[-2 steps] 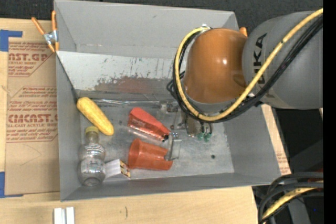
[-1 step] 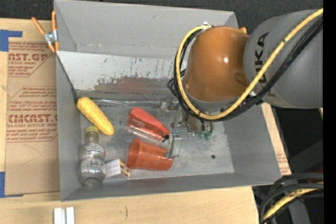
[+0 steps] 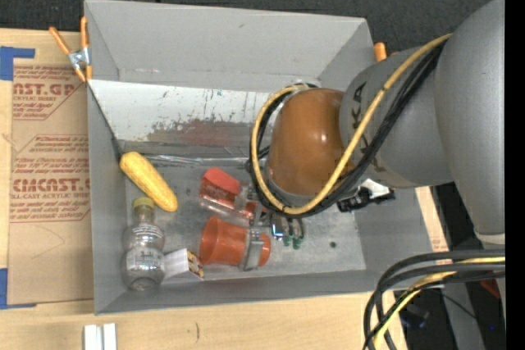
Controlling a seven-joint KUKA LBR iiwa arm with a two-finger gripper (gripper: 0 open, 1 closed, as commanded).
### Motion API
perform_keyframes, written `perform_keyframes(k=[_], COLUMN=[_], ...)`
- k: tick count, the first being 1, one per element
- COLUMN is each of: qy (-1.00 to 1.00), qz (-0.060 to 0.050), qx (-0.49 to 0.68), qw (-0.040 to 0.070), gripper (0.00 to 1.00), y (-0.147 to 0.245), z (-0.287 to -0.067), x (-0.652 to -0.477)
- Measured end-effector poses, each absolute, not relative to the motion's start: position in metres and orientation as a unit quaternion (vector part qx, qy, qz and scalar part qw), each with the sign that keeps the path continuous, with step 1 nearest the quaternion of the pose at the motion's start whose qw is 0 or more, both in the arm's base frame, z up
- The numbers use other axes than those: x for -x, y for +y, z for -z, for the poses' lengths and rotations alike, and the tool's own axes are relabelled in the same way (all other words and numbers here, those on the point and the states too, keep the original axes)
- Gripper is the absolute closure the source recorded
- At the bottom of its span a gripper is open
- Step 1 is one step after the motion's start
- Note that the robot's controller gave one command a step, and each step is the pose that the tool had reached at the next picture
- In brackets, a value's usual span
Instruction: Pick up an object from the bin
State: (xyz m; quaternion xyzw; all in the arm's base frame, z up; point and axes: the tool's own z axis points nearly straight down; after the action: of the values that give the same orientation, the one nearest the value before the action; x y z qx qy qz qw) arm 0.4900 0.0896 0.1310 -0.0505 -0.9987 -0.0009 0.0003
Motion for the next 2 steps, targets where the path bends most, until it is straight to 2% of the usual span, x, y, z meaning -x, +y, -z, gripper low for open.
perform_keyframes(k=[1,2], qy=[-0.999,-1.0], qz=[0.0,0.002], qx=[0.045,0.031], qw=[0.003,-0.001], gripper=[0.0,0.0], y=[0.088,0.107], z=[-0.095,-0.126], x=[-0.485,-0.483])
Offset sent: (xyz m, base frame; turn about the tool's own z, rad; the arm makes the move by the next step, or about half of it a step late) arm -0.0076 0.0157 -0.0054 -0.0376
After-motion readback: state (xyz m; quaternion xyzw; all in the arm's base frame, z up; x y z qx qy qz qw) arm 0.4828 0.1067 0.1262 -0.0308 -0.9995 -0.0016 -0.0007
